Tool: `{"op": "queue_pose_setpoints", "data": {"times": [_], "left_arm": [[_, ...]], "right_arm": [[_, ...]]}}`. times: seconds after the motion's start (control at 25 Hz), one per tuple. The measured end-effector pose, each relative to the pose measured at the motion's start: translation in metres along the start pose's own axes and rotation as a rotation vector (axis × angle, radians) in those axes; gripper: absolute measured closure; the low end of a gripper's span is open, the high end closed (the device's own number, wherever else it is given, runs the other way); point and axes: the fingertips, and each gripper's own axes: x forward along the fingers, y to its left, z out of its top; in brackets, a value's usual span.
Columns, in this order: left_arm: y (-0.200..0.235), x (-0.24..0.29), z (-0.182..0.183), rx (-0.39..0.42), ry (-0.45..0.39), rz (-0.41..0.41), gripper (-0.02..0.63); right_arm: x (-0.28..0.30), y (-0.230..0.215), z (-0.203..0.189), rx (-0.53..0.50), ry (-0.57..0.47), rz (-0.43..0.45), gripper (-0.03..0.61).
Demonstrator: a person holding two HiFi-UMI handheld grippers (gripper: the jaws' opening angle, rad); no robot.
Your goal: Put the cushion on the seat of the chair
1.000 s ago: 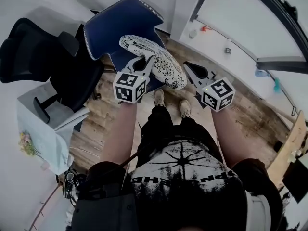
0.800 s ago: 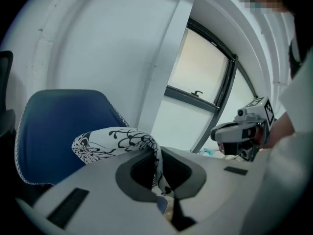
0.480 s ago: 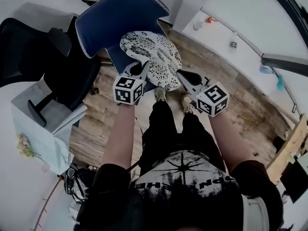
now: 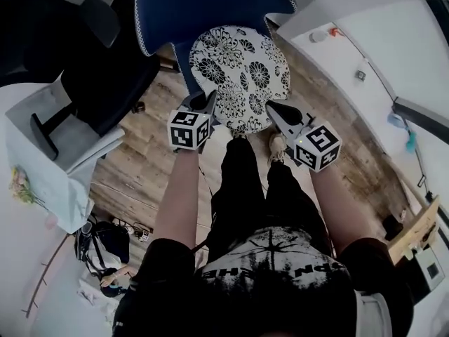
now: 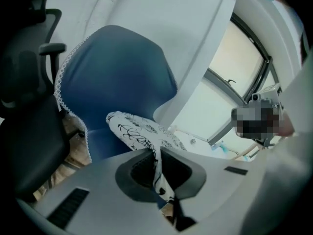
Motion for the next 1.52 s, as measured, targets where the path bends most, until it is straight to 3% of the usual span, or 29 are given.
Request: {"op": "queue_pose_setpoints", "data": {"times": [0.28,0.76,1.16,1.52], "left_arm": [[0.055,0.004,-0.062,-0.103,0.103,0.047,0.591],[0.104,0.036,-0.110,-0.121,0.157,0.129,0.589],[0.131,0.052,-0.133,-0.172,0.192,0.164,0.589],[0.143,0.064,-0.148,-0.169,0.207,0.186,0.586]], "right_arm": [[0.048,0.023,-0.030,0.011,0.070,0.073,0.558],[0.121,0.036,-0.038,-0.081,0.065,0.145,0.558],[0.129,0.048,-0.057,-0.085,0.104,0.171,0.558],[0.124,0.049,-0.068,-0.084,0.124,0.179,0.558]]}}
